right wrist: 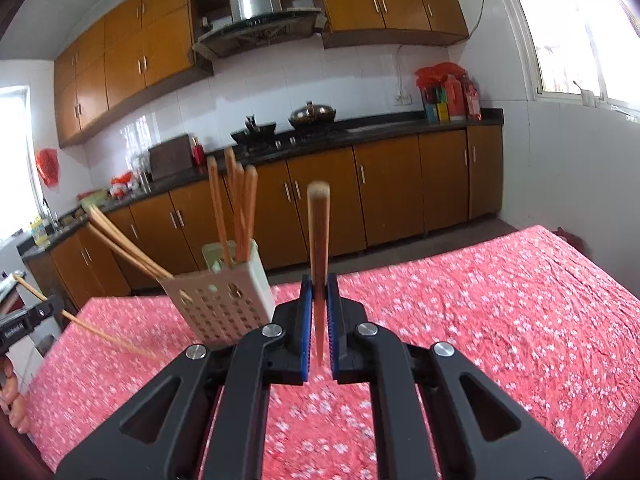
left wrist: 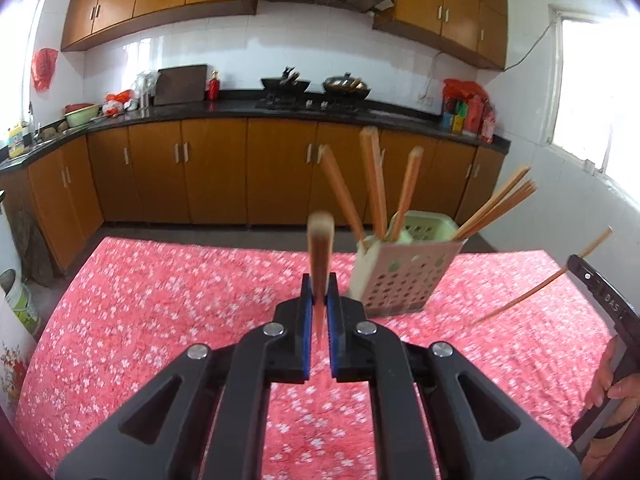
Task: Organize utensils
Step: 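Lift both chopsticks upright and carry them above the perforated holder, then lower the chopsticks into the holder and open both tools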
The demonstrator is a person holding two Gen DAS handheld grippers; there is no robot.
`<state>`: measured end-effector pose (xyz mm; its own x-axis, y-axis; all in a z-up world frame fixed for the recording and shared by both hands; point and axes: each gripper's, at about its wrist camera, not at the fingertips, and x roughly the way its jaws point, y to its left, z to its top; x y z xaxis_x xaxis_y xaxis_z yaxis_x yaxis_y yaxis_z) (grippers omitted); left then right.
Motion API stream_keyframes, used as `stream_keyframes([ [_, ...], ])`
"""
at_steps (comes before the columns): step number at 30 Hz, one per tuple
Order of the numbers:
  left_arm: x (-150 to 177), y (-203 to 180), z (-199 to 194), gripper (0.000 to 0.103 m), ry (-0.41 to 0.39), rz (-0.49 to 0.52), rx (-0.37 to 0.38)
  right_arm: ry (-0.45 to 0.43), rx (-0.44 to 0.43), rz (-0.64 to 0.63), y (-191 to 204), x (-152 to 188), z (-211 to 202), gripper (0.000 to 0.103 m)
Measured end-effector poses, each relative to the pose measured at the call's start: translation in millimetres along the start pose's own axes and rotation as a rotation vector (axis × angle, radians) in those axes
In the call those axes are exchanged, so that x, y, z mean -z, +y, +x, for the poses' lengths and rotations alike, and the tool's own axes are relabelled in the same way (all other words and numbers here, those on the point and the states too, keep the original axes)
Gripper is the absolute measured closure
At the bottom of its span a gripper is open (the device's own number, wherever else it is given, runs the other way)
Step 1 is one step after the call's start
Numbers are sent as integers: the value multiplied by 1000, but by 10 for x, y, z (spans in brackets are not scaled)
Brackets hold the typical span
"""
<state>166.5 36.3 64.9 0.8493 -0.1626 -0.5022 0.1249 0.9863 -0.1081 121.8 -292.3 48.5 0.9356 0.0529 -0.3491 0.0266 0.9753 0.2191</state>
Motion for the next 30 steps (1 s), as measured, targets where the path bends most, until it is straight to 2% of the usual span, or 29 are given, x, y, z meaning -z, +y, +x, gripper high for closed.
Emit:
stream_keyframes([
  [6,-341,-220,-260,95,-97,21,80,-97,-118,5,220,-367,-236,95],
  [10,-556,-379,-351,95,-167,27,104,-175,-185,-6,410,-583,-368,95],
  [17,-1007,-609,-294,95,-308,-33,116,-253,-209,-43,679,-830,-234,95],
  [23,-1194,-756,-106,95,-426,-19,32,-229,-183,-69,742,-854,119,95],
  [25,-1188,-775,13,95,-424,-13,23,-197,-174,-67,729,-832,260,95],
  [30,-1105,-707,367,95,-358,-51,51,-138,-172,-58,735,-789,523,95],
])
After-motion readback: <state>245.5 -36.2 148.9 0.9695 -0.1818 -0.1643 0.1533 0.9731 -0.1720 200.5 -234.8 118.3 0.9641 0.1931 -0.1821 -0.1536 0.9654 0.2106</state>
